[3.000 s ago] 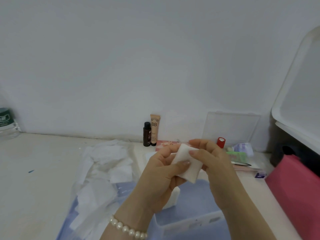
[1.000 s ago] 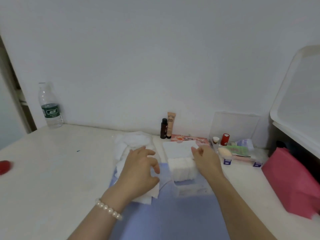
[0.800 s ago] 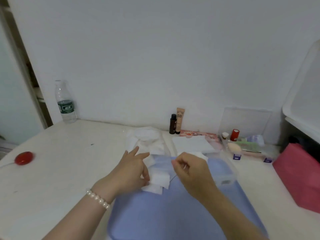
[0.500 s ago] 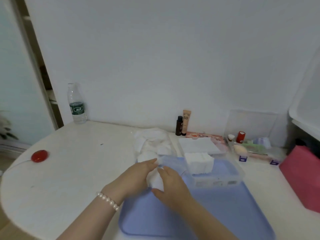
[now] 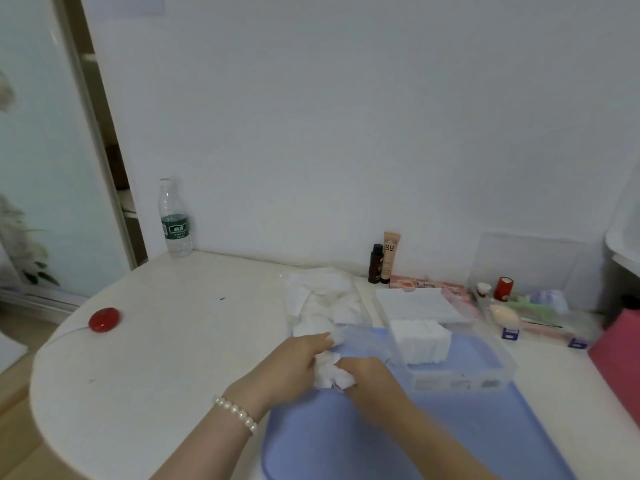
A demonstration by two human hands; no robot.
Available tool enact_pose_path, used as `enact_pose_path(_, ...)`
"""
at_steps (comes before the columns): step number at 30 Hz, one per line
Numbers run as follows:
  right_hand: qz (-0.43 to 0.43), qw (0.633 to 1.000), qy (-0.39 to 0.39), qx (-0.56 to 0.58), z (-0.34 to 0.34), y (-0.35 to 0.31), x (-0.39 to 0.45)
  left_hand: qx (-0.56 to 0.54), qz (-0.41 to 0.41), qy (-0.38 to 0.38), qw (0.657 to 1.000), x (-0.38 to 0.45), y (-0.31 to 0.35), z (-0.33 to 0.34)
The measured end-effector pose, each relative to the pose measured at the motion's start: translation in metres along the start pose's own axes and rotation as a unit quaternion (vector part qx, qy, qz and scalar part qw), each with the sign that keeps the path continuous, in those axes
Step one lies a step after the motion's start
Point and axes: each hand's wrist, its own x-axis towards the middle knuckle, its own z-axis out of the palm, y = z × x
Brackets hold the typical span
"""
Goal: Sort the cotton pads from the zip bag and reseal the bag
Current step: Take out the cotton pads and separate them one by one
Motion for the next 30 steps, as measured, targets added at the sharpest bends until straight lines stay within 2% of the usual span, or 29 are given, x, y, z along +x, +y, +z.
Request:
enact_pose_path(2, -0.015, 1.0, -0.007, 0.022, -0.014, -0.003, -0.006, 0.003, 0.002, 0.009, 1.0, 0.001, -0.004, 0.001)
enact_pose_path(4, 0.004, 0.993, 0.045, 0.106, -0.023, 0.004, -0.011, -0.004, 0.001, 0.028, 1.0, 0.003, -0.004, 0.001)
enact_pose_path(7, 0.063, 0.974, 0.092, 0.198, -0.042, 0.007, -0.024, -0.062, -0.002, 0.117, 0.991, 0.003, 0.008, -0.002)
enact_pose_path(8, 0.097, 0.951, 0.098, 0.276, -0.052, 0.004, -0.026, -0.101, 0.001, 0.16, 0.982, 0.003, 0.015, -0.003)
enact_pose_path(10, 0.142, 0.87, 0.11, 0.459, -0.068, 0.007, -0.028, -0.226, 0.003, 0.214, 0.95, 0.005, 0.032, -0.004)
enact_pose_path(12, 0.167, 0.78, 0.11, 0.592, -0.078, 0.01, -0.028, -0.388, -0.024, 0.199, 0.9, 0.009, 0.051, -0.003)
enact_pose_path(14, 0.159, 0.735, 0.118, 0.649, -0.089, 0.007, -0.03, -0.495, -0.06, 0.137, 0.856, 0.015, 0.066, 0.002)
enact_pose_path(17, 0.126, 0.73, 0.141, 0.657, -0.101, 0.001, -0.028, -0.546, -0.058, 0.037, 0.835, 0.027, 0.084, 0.016)
enact_pose_path(19, 0.152, 0.757, 0.189, 0.606, -0.105, -0.002, -0.027, -0.567, -0.039, 0.001, 0.823, 0.032, 0.093, 0.023)
enact_pose_path(21, 0.191, 0.785, 0.254, 0.531, -0.106, -0.001, -0.022, -0.563, -0.03, 0.002, 0.826, 0.038, 0.1, 0.027)
enact_pose_path(24, 0.184, 0.794, 0.327, 0.478, -0.112, 0.005, -0.015, -0.566, -0.021, 0.021, 0.824, 0.049, 0.104, 0.029)
enact_pose_path(30, 0.156, 0.799, 0.32, 0.485, -0.119, 0.022, -0.007, -0.567, -0.027, 0.05, 0.822, 0.065, 0.111, 0.024)
